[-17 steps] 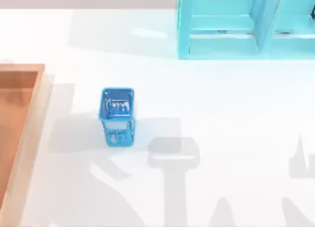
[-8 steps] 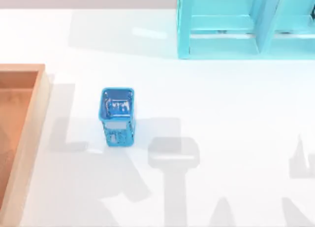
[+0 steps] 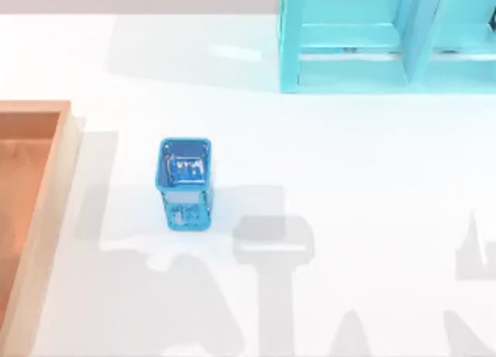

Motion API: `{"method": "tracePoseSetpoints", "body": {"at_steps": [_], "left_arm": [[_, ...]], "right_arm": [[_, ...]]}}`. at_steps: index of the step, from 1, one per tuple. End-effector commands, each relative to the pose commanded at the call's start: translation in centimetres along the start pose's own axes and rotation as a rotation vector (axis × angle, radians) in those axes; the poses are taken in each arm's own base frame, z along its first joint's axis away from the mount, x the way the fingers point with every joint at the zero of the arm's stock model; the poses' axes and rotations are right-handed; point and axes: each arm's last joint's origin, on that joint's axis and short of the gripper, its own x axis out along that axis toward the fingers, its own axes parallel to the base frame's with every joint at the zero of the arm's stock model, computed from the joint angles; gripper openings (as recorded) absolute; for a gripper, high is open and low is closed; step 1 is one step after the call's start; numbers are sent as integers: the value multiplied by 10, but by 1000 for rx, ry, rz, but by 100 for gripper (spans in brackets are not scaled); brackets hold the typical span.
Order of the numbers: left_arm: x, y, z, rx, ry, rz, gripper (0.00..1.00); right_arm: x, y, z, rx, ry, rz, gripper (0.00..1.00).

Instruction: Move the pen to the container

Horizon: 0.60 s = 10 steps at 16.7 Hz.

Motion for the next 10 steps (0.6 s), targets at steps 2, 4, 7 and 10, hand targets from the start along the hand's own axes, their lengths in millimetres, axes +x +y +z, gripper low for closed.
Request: {"method": "tracePoseSetpoints", "body": {"at_steps": [2,4,7,10], "left_arm": [[0,0,0,0,0,0,0],[2,0,1,4,0,-3,0],[8,1,-5,-20,-1,-18,0],[17,1,-9,-9,-1,-9,0]], "right_arm": [[0,0,0,0,0,0,100],[0,0,0,0,0,0,100],[0,0,0,0,0,0,100],[0,0,0,0,0,0,100]]}}
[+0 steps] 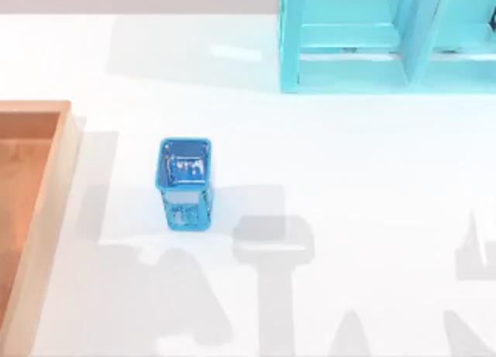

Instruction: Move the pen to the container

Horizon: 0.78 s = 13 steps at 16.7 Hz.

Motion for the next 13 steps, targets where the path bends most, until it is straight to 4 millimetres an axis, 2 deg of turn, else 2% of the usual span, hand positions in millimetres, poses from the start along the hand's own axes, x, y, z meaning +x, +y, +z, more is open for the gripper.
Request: {"method": "tracePoseSetpoints", "body": {"at_steps": [13], "left_arm": [[39,0,-24,9,0,9,0]], "right_arm": [[0,0,0,0,0,0,100]]}}
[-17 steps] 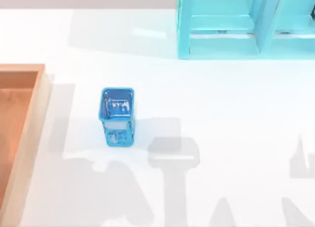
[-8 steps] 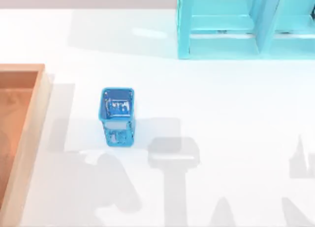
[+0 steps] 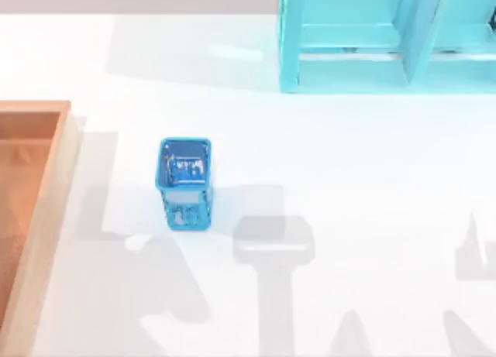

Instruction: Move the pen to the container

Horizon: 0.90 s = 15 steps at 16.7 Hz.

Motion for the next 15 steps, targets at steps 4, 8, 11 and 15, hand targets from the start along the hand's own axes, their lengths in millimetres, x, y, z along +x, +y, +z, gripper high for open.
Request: {"method": "tracePoseSetpoints", "body": {"at_steps": [4,8,11,15], "left_arm": [[0,0,0,0,0,0,0],[0,0,0,0,0,0,30],[0,0,0,0,0,0,53],[0,0,0,0,0,0,83]], "right_arm": [[0,0,0,0,0,0,100],[0,0,0,0,0,0,100],[0,0,0,0,0,0,100],[0,0,0,0,0,0,100]]}}
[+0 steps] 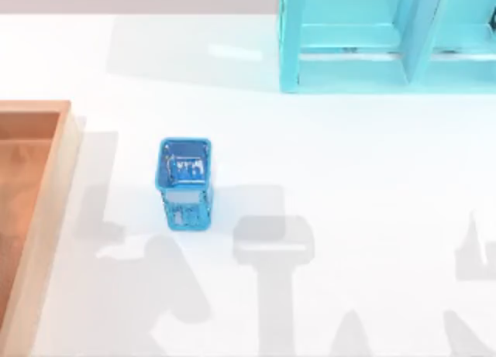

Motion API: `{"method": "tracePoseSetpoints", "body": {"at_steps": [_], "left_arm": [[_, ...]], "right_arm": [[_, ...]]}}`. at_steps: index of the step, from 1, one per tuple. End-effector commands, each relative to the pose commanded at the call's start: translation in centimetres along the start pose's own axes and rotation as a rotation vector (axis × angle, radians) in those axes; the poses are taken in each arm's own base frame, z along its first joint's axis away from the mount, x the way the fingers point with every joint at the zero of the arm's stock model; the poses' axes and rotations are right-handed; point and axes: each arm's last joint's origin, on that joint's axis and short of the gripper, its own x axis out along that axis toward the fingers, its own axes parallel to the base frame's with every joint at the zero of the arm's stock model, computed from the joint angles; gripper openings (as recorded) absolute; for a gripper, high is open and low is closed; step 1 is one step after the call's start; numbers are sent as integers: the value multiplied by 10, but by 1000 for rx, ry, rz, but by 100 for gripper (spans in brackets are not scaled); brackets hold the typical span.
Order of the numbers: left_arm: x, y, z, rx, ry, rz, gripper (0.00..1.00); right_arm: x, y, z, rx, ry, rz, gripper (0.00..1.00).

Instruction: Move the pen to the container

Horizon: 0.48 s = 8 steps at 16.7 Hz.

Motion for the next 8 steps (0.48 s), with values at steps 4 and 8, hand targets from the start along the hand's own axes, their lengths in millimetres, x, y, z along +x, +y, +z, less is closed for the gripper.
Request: {"method": "tracePoseSetpoints", "body": {"at_steps": [4,8], "left_arm": [[0,0,0,0,0,0,100],[0,0,0,0,0,0,100]], "right_arm": [[0,0,0,0,0,0,100],[0,0,0,0,0,0,100]]}}
